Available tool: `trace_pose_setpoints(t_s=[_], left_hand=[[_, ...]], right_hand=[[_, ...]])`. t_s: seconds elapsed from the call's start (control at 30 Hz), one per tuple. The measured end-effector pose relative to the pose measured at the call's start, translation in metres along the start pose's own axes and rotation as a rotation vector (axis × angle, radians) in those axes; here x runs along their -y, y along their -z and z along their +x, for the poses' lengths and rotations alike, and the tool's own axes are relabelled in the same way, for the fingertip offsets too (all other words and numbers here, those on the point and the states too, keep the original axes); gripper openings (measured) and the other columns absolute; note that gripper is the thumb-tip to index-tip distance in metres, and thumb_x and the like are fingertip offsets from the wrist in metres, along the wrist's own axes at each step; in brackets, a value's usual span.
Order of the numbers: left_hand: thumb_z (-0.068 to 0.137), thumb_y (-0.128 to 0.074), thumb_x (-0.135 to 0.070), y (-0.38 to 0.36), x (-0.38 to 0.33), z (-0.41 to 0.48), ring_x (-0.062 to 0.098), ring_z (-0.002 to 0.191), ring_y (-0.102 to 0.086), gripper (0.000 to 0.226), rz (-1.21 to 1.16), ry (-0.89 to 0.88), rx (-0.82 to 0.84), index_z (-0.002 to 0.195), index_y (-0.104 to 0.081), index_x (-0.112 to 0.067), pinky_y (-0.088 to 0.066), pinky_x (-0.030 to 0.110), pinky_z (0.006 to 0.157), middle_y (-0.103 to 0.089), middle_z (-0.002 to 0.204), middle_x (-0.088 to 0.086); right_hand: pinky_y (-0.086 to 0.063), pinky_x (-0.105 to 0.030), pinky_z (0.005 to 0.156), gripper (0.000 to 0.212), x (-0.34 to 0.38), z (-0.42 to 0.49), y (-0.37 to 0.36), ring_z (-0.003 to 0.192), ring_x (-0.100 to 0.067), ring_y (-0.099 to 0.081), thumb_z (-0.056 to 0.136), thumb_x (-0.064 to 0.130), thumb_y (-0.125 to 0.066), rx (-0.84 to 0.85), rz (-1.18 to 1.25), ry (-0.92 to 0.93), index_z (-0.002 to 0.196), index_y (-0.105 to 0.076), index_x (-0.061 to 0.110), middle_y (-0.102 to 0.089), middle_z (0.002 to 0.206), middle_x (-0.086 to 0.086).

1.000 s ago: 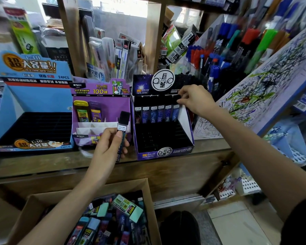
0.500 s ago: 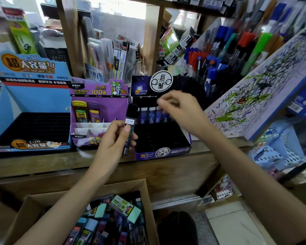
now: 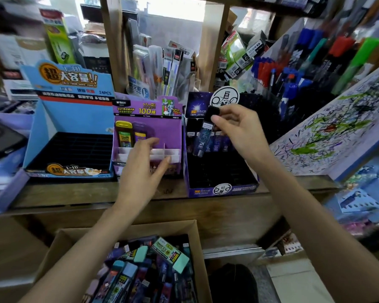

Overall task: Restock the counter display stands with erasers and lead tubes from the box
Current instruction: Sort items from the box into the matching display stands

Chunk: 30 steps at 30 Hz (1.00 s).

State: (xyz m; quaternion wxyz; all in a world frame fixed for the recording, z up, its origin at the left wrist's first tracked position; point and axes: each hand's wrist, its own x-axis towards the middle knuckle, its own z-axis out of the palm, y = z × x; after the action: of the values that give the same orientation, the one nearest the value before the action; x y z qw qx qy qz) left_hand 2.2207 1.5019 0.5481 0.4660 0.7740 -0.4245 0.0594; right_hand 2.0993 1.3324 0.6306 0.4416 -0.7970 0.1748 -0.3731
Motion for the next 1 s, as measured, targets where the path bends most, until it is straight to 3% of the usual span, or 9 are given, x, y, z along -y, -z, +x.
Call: trace_pose_setpoints(t_s=[0.1, 0.23, 0.43, 0.63, 0.73, 0.83, 0.93, 1.0], left_hand=[[0.088, -0.062, -0.029, 0.005, 0.016, 0.003, 0.024, 0.116, -0.046, 0.043, 0.236, -0.080, 0.046, 0.125, -0.052, -0.011, -0.041, 0.039, 0.092, -0.054, 0.124, 0.008], [0.088, -0.063, -0.031, 0.003, 0.030, -0.001, 0.028, 0.116, -0.049, 0.041, 0.345, -0.096, 0.142, 0.122, -0.056, -0.010, -0.037, 0.039, 0.095, -0.057, 0.123, 0.008], [0.087, -0.065, -0.029, 0.001, 0.035, 0.000, 0.030, 0.111, -0.053, 0.034, 0.385, -0.117, 0.120, 0.114, -0.061, -0.010, -0.039, 0.042, 0.092, -0.060, 0.119, 0.008], [0.090, -0.059, -0.029, 0.003, 0.037, 0.000, 0.028, 0.112, -0.054, 0.035, 0.366, -0.114, 0.133, 0.121, -0.055, -0.012, -0.040, 0.043, 0.094, -0.060, 0.119, 0.007], [0.091, -0.058, -0.030, 0.009, 0.035, 0.001, 0.025, 0.117, -0.052, 0.041, 0.308, -0.091, 0.163, 0.127, -0.050, -0.012, -0.040, 0.041, 0.097, -0.058, 0.125, 0.007], [0.091, -0.059, -0.024, 0.022, 0.025, -0.004, 0.019, 0.112, -0.052, 0.035, 0.199, -0.126, 0.144, 0.123, -0.053, -0.012, -0.040, 0.030, 0.089, -0.057, 0.122, 0.005], [0.091, -0.058, -0.022, 0.042, 0.018, -0.018, 0.012, 0.105, -0.052, 0.027, 0.090, -0.139, 0.176, 0.116, -0.057, -0.012, -0.042, 0.027, 0.083, -0.056, 0.113, -0.002], [0.091, -0.059, -0.022, 0.053, 0.019, -0.034, 0.008, 0.102, -0.054, 0.025, 0.045, -0.133, 0.236, 0.113, -0.058, -0.014, -0.044, 0.027, 0.085, -0.057, 0.108, -0.006]], right_hand=[[-0.050, -0.022, 0.072, 0.011, -0.014, 0.009, -0.005, 0.077, -0.011, -0.057, 0.087, 0.010, -0.064, 0.034, -0.140, 0.003, 0.086, -0.059, 0.021, -0.058, 0.078, 0.006], [-0.050, -0.023, 0.079, 0.018, -0.029, 0.012, -0.015, 0.081, -0.011, -0.058, 0.087, 0.013, -0.065, 0.059, -0.233, 0.006, 0.104, -0.065, 0.009, -0.058, 0.081, 0.012], [-0.049, -0.021, 0.075, 0.018, -0.033, 0.011, -0.022, 0.074, -0.006, -0.057, 0.086, 0.012, -0.066, 0.092, -0.225, 0.014, 0.103, -0.066, 0.008, -0.058, 0.079, 0.013], [-0.053, -0.028, 0.077, 0.024, -0.043, 0.017, -0.037, 0.081, -0.014, -0.061, 0.086, 0.014, -0.067, 0.039, -0.254, -0.072, 0.107, -0.067, 0.003, -0.061, 0.083, 0.002], [-0.049, -0.021, 0.075, 0.026, -0.045, 0.019, -0.042, 0.073, -0.007, -0.059, 0.085, 0.018, -0.068, 0.004, -0.324, -0.079, 0.107, -0.067, 0.003, -0.061, 0.081, 0.002], [-0.047, -0.021, 0.071, 0.020, -0.040, 0.018, -0.041, 0.070, -0.011, -0.060, 0.086, 0.023, -0.067, 0.002, -0.429, -0.080, 0.096, -0.069, 0.005, -0.063, 0.077, -0.001], [-0.041, -0.016, 0.070, 0.017, -0.029, 0.007, -0.036, 0.075, -0.009, -0.056, 0.087, 0.023, -0.064, -0.037, -0.554, -0.037, 0.096, -0.069, 0.009, -0.067, 0.088, -0.002], [-0.040, -0.010, 0.067, 0.014, -0.018, -0.009, -0.031, 0.076, -0.006, -0.056, 0.089, 0.020, -0.063, -0.038, -0.504, 0.018, 0.098, -0.067, 0.010, -0.066, 0.094, -0.001]])
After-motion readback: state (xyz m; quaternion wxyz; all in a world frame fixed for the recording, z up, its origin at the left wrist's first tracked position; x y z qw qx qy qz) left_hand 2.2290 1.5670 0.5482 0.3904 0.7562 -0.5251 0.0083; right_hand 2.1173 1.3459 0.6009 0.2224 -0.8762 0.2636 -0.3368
